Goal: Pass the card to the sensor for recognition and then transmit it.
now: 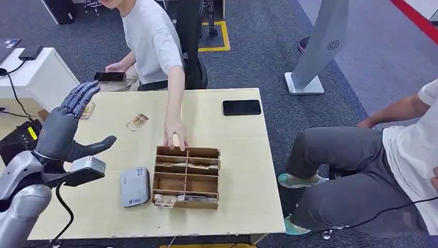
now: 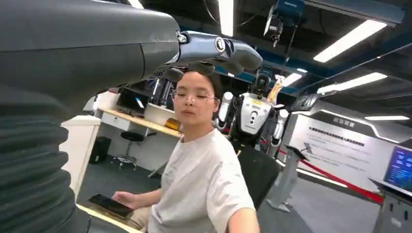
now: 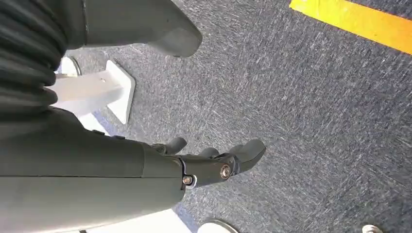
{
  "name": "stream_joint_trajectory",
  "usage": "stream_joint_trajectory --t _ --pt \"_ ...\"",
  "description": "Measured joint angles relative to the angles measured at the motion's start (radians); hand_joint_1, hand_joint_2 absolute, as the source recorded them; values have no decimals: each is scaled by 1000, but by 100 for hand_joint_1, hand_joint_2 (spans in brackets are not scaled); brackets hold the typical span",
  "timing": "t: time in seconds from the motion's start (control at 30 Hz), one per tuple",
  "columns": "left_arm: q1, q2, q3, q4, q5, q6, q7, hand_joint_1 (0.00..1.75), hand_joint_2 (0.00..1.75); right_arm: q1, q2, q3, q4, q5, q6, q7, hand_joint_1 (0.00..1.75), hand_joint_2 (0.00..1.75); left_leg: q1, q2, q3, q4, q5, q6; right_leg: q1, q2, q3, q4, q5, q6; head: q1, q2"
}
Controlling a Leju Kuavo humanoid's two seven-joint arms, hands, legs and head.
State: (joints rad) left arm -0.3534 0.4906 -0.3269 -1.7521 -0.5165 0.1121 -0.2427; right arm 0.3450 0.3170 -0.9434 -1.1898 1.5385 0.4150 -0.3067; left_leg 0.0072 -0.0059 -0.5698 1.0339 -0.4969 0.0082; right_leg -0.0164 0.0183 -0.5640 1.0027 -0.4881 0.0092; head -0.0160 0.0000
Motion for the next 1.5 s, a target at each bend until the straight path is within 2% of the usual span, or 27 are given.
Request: stream_joint_trajectory --t 0.17,0.33,0.4,0.47,0.53,0.6,0.63,0.87,1.07,1.5 --pt "34 -12 -75 -59 -8 -33 -51 0 175 5 1 0 -16 -7 -1 4 0 175 0 0 0 0 0 0 0 0 0 0 0 0 0 0" --pt "36 -24 -177 -104 -70 -10 -54 0 175 3 1 2 -20 -18 -13 -8 0 175 -1 0 -1 0 0 0 -1 0 0 0 0 0 0 0" --pt "43 -26 -190 -112 -45 -2 -65 0 175 6 1 5 -20 -31 -9 15 0 175 -1 0 0 0 -1 0 0 0 0 0 0 0 0 0" --pt "65 -23 -192 -122 0 -5 -109 0 175 17 1 17 -28 -56 5 43 0 175 -1 0 0 0 -1 0 0 0 0 0 0 0 0 0" --pt "111 -5 -192 -145 61 -24 -184 0 175 31 1 29 -38 -87 23 76 0 175 0 1 0 0 -1 0 0 1 0 0 0 0 0 0" --pt "166 9 -192 -168 64 -40 -239 0 175 54 1 48 -56 -124 34 102 0 175 0 1 0 0 -1 0 0 1 0 0 -1 0 0 0" --pt "186 12 -191 -173 63 -42 -248 0 175 61 1 56 -63 -135 36 106 0 175 0 0 -1 0 -1 0 0 0 0 0 -2 0 0 0" --pt "268 31 -185 -192 103 -82 -269 0 175 64 2 77 -77 -145 14 85 0 175 0 0 0 0 -1 0 0 0 0 0 -2 0 1 0" --pt "312 51 -151 -195 84 -89 -270 0 175 63 2 76 -75 -117 16 86 0 175 0 0 0 0 -1 0 0 0 1 0 -1 0 0 0" --pt "333 58 -130 -195 82 -89 -272 0 175 58 2 76 -75 -116 19 84 0 175 0 0 0 0 -1 0 0 0 1 0 -1 0 0 0"
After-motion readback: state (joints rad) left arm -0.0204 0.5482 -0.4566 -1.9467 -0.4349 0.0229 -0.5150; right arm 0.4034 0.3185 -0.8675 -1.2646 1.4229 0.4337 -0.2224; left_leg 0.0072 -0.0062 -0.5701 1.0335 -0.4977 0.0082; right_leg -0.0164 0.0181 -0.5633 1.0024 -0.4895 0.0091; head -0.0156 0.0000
